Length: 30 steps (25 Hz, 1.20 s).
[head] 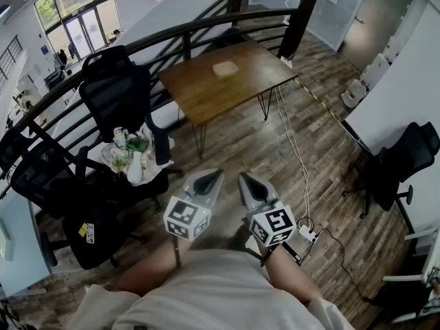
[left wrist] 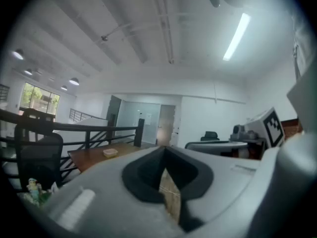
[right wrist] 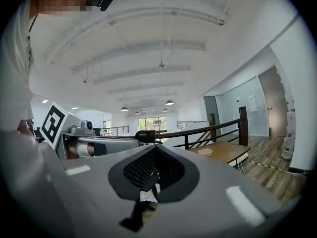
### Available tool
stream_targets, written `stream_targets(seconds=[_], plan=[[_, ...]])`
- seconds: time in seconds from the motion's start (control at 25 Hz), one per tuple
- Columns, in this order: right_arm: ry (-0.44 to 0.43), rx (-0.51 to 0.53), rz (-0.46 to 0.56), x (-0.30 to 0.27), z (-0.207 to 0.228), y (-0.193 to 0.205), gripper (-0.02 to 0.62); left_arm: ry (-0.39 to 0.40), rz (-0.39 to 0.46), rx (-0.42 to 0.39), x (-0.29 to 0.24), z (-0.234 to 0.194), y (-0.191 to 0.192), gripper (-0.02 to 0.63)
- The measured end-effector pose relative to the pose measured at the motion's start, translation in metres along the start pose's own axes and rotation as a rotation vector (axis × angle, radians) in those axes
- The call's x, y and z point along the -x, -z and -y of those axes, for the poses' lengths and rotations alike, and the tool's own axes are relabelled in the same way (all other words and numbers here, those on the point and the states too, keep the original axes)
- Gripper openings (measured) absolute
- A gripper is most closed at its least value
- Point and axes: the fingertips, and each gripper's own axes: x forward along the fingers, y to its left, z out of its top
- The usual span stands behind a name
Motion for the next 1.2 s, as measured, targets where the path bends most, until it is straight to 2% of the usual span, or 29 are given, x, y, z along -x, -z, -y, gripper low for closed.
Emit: stream_targets(seconds=[0.32, 0.68, 0.92, 1.2], plan=[[0.004, -0.004, -0.002, 0.001, 0.002, 0.001, 0.005, 0.006, -0.004, 0.003, -0.003, 0.000, 0.001, 0.003], [-0.001, -0.033, 0.005, 0.003, 0.031, 0.002, 0.005, 0.019, -0.007, 0.013, -0.032, 0.008, 0.003, 0.003], [0.008, -0.038, 0.017, 0.002, 0.080, 0.001, 0.005, 0.015, -0.018, 0.017, -0.078, 0.012, 0.006, 0.003], [-0.026, -0.049, 0.012, 0.003, 0.167, -0.007, 0.005, 0.005, -0.024, 0.017, -0.167, 0.028, 0.001, 0.003]])
